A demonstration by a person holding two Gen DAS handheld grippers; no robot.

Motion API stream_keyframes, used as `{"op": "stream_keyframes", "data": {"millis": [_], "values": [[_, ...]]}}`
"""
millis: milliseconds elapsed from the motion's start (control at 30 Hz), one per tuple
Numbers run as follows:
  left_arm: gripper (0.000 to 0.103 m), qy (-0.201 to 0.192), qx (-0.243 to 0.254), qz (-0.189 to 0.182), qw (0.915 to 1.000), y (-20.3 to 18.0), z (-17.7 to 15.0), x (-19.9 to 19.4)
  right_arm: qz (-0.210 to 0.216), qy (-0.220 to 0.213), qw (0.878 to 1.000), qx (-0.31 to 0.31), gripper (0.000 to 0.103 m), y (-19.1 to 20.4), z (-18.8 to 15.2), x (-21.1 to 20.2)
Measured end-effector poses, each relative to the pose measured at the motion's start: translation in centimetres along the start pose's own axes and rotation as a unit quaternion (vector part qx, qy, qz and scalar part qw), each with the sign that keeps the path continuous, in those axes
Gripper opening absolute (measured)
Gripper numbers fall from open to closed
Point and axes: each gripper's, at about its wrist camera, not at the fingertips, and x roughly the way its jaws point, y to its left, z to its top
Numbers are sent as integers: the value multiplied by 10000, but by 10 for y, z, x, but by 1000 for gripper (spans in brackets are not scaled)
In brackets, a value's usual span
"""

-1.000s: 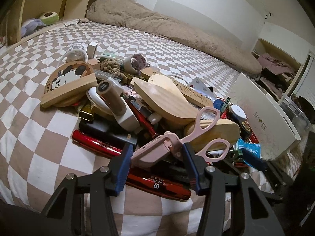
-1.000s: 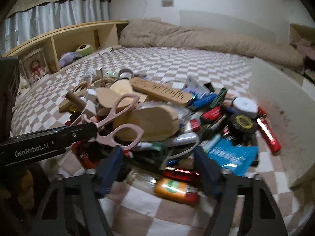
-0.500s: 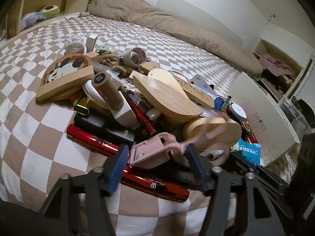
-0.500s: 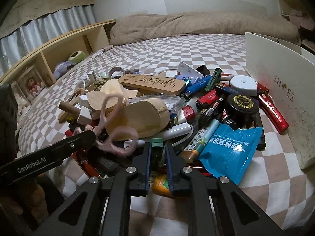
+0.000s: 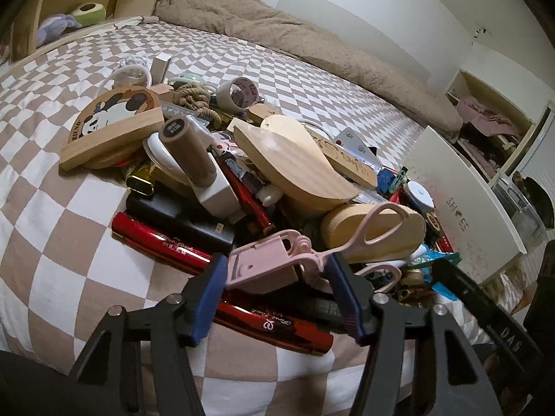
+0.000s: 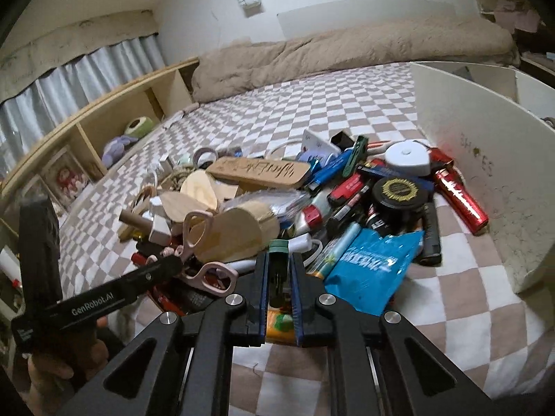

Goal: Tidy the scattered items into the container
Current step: 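Close the left tool on the pink scissors handle and lift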

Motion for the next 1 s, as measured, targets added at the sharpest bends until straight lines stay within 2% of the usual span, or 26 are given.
{"op": "stream_keyframes", "data": {"millis": [267, 500, 533, 600, 667, 1000], "values": [[55, -166, 177, 88, 9997, -6, 0, -5, -58, -208, 9998, 54, 12, -4, 3, -9], [53, -310, 241, 54, 9992, -7, 0, -14, 8, -186, 9998, 88, 12, -5, 3, -10], [51, -324, 238, 38, 9992, -7, 1, -15, 19, -195, 9998, 87, 12, -5, 3, -11], [32, -355, 258, 27, 9990, -8, 2, -17, 59, -216, 9997, 96, 12, -5, 4, -13], [23, -355, 263, 5, 9990, -9, 3, -18, 79, -238, 9996, 100, 12, -4, 4, -15], [23, -311, 379, 84, 9988, -12, 2, -15, 72, -200, 9997, 94, 12, -4, 4, -15]]}}
